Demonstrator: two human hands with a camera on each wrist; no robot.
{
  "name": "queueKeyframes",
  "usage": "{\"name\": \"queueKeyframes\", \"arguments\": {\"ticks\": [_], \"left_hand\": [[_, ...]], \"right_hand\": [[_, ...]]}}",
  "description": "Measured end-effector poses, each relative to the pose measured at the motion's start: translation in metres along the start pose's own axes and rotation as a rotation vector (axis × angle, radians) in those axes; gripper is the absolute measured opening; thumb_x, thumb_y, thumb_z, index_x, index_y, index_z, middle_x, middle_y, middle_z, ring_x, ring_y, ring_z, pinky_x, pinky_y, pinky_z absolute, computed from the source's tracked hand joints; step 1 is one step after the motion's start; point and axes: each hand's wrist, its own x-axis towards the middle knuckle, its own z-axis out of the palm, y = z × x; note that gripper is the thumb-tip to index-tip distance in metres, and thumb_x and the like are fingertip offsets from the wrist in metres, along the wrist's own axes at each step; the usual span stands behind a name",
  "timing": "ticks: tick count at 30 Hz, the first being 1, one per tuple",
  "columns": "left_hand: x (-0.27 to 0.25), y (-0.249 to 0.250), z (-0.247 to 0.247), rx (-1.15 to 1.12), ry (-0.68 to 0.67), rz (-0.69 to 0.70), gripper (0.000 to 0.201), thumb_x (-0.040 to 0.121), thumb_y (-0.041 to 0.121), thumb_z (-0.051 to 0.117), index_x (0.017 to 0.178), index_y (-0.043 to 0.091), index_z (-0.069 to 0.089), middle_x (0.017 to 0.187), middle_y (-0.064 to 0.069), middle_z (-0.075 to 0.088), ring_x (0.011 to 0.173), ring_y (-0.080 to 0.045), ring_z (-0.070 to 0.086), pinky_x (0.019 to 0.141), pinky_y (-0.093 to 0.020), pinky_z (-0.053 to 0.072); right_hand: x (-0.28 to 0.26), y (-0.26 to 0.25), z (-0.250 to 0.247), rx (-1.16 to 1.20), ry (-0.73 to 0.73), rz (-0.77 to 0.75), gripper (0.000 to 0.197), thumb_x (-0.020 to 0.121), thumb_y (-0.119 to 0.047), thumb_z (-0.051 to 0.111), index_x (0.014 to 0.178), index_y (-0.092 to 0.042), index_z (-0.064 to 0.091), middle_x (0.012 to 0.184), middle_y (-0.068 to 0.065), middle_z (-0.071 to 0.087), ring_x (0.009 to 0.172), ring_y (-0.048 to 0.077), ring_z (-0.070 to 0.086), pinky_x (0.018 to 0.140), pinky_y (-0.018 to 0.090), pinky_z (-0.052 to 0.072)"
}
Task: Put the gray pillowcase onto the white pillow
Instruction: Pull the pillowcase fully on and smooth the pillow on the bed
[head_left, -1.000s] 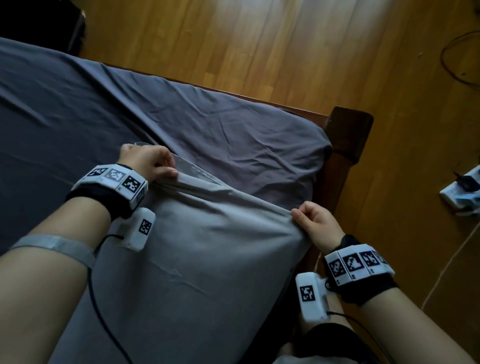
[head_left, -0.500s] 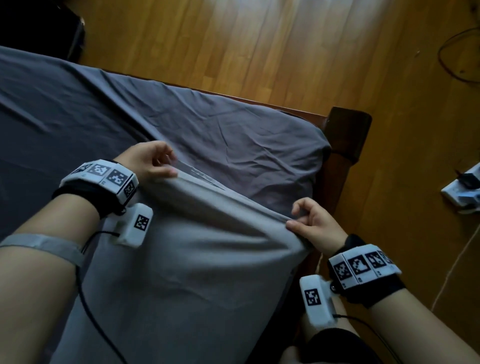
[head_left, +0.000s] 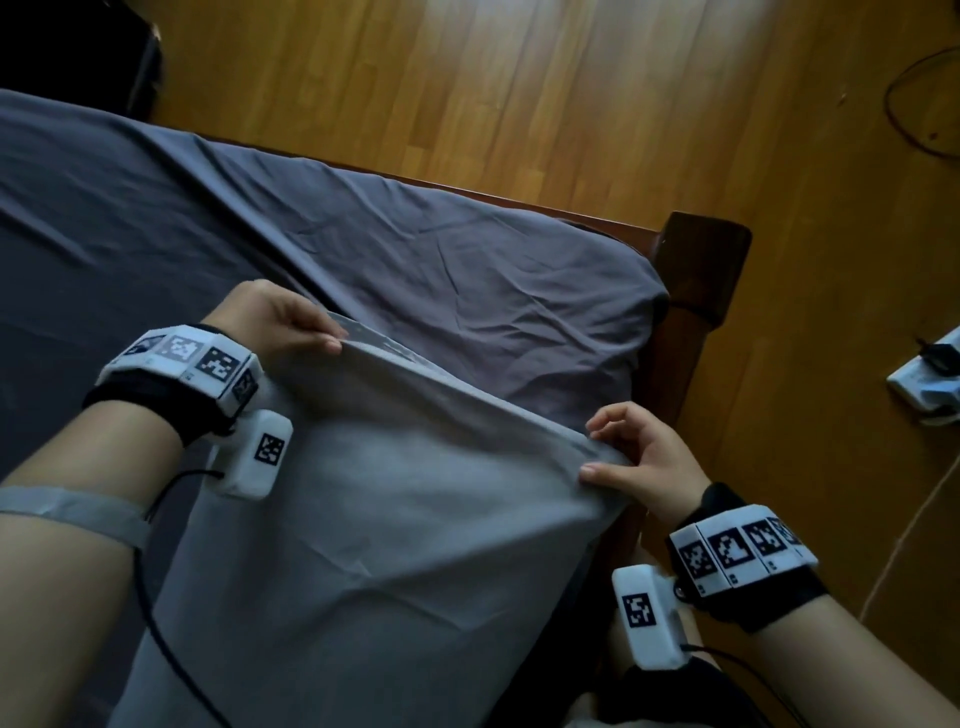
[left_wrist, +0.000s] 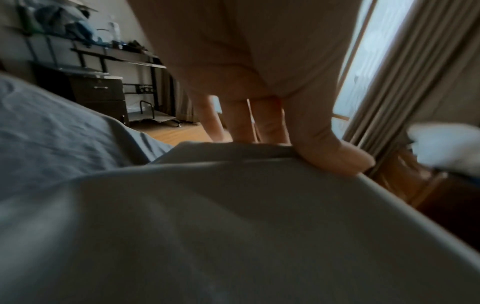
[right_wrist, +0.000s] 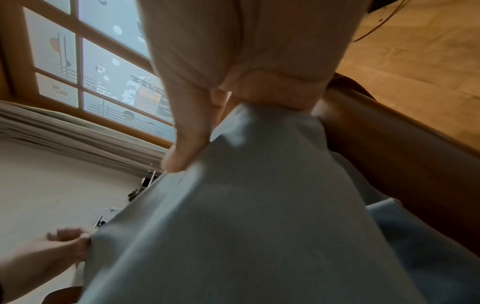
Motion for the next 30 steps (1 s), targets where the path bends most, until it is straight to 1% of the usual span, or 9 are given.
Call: {"name": "queueKeyframes", "arguments": {"ticks": [5,9,12,14,18,20,23,27,30], "left_hand": [[-0.014,0.01,-0.025,-0.216,0.0,0.021,0.019,0.078,-0.001,0.062,0.065,0.012,0.063,0.05,0.016,0.063,0.05,0.007,0.053,0.054,-0.001,0.041],[-0.016,0.001,-0.025,-0.2,-0.133,-0.081,0.026,0.081,0.0,0.062,0.059,0.013,0.065,0.045,0.011,0.058,0.044,0.004,0.047,0.044,-0.004,0.035],[-0.009,-0.011,-0.019,-0.001,-0.025,-0.069,0.023,0.08,0.016,0.068,0.059,0.025,0.068,0.052,0.015,0.064,0.052,0.006,0.053,0.054,-0.004,0.038],[0.0,-0.014,-0.012,0.289,0.004,-0.075,0.013,0.082,0.029,0.065,0.069,0.031,0.068,0.073,0.011,0.07,0.079,-0.005,0.064,0.077,-0.019,0.042],[0.013,-0.03,-0.001,0.806,-0.078,-0.097,0.022,0.091,0.041,0.047,0.104,0.033,0.063,0.119,0.011,0.058,0.127,-0.012,0.039,0.105,-0.037,0.016],[0.016,-0.041,-0.003,0.824,-0.073,-0.149,0.022,0.09,0.042,0.047,0.106,0.034,0.061,0.125,0.01,0.053,0.128,-0.015,0.033,0.107,-0.04,0.013],[0.021,-0.044,-0.007,0.821,-0.034,-0.177,0.021,0.087,0.044,0.053,0.097,0.031,0.065,0.119,0.004,0.056,0.122,-0.02,0.036,0.104,-0.038,0.016],[0.033,-0.03,-0.012,0.473,0.279,-0.165,0.016,0.088,0.034,0.056,0.086,0.022,0.066,0.099,-0.01,0.068,0.11,-0.028,0.053,0.097,-0.035,0.022],[0.041,-0.029,-0.01,0.366,0.359,-0.227,0.015,0.086,0.034,0.058,0.086,0.021,0.065,0.096,-0.012,0.069,0.105,-0.032,0.056,0.097,-0.036,0.027]], "right_hand": [[0.003,-0.013,0.007,0.254,-0.199,0.023,0.042,0.048,-0.046,0.085,0.079,-0.025,0.068,0.074,0.008,0.063,0.064,0.014,0.06,0.06,0.021,0.052],[0.005,-0.011,0.011,0.401,-0.465,0.105,0.065,0.058,-0.047,0.08,0.11,-0.015,0.057,0.06,0.0,0.063,0.051,0.003,0.053,0.053,0.01,0.042],[0.014,0.001,0.013,0.16,-0.162,0.097,0.038,0.08,-0.017,0.069,0.116,-0.015,0.054,0.068,0.011,0.056,0.055,0.004,0.048,0.057,0.011,0.04],[0.02,0.012,0.012,-0.087,0.008,0.116,0.036,0.085,-0.006,0.061,0.119,-0.016,0.055,0.054,-0.001,0.045,0.046,-0.001,0.041,0.057,0.016,0.037],[0.017,0.025,0.004,-0.095,-0.048,0.146,0.035,0.082,-0.015,0.067,0.106,-0.037,0.054,0.057,0.004,0.045,0.06,0.011,0.046,0.069,0.032,0.039],[0.011,0.031,-0.007,-0.021,-0.087,0.176,0.052,0.065,-0.034,0.081,0.109,-0.039,0.054,0.065,0.011,0.048,0.066,0.021,0.047,0.07,0.034,0.04],[0.006,0.04,-0.017,0.143,-0.14,0.208,0.089,0.035,-0.057,0.086,0.113,-0.028,0.055,0.061,0.0,0.054,0.061,0.012,0.052,0.064,0.021,0.047],[0.013,0.031,-0.018,0.388,-0.068,0.116,0.077,0.051,-0.043,0.085,0.117,-0.021,0.051,0.058,-0.004,0.049,0.056,0.006,0.049,0.059,0.014,0.045],[0.025,0.031,-0.018,0.382,0.059,0.124,0.055,0.069,-0.005,0.07,0.117,-0.02,0.049,0.051,-0.006,0.048,0.05,0.0,0.047,0.054,0.01,0.044]]}}
